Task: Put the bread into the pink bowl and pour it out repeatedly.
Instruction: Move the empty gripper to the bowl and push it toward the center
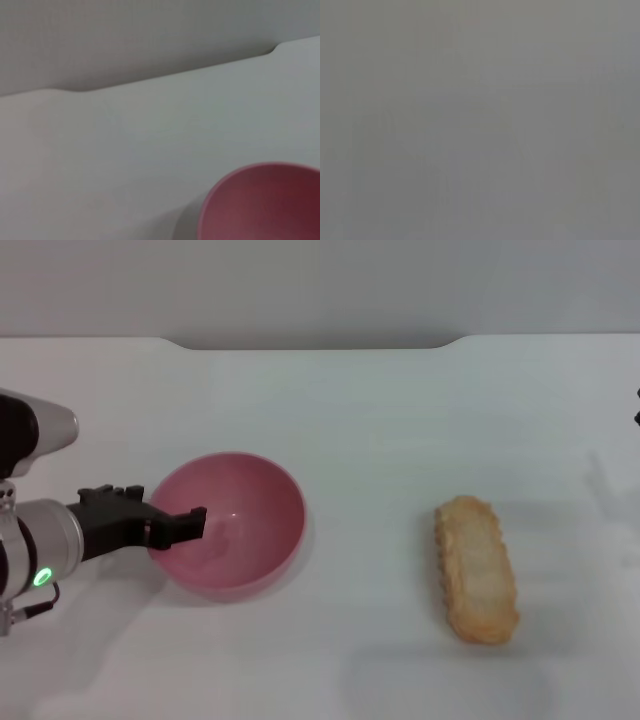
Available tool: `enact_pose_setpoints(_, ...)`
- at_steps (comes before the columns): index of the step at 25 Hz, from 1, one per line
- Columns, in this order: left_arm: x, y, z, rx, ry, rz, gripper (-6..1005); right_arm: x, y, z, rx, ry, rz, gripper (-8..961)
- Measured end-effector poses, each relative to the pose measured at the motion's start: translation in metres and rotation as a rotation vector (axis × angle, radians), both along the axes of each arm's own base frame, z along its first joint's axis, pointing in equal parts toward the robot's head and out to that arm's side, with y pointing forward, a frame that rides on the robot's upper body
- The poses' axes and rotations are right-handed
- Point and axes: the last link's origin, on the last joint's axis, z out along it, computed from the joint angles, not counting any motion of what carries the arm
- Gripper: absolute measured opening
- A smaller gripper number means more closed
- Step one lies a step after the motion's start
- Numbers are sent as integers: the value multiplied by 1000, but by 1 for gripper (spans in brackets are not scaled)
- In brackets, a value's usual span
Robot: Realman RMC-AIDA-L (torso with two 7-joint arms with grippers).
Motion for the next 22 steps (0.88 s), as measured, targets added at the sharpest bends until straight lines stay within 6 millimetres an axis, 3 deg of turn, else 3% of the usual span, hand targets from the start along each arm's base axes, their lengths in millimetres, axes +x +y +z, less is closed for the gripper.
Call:
enact_pose_setpoints(17,-7,6,-16,-17,-3,33,850,-7,1,0,-1,2,15,741)
enact_pose_setpoints(22,-3,6,-17,-19,9,32,608,-9,1,1,2,4,18,741)
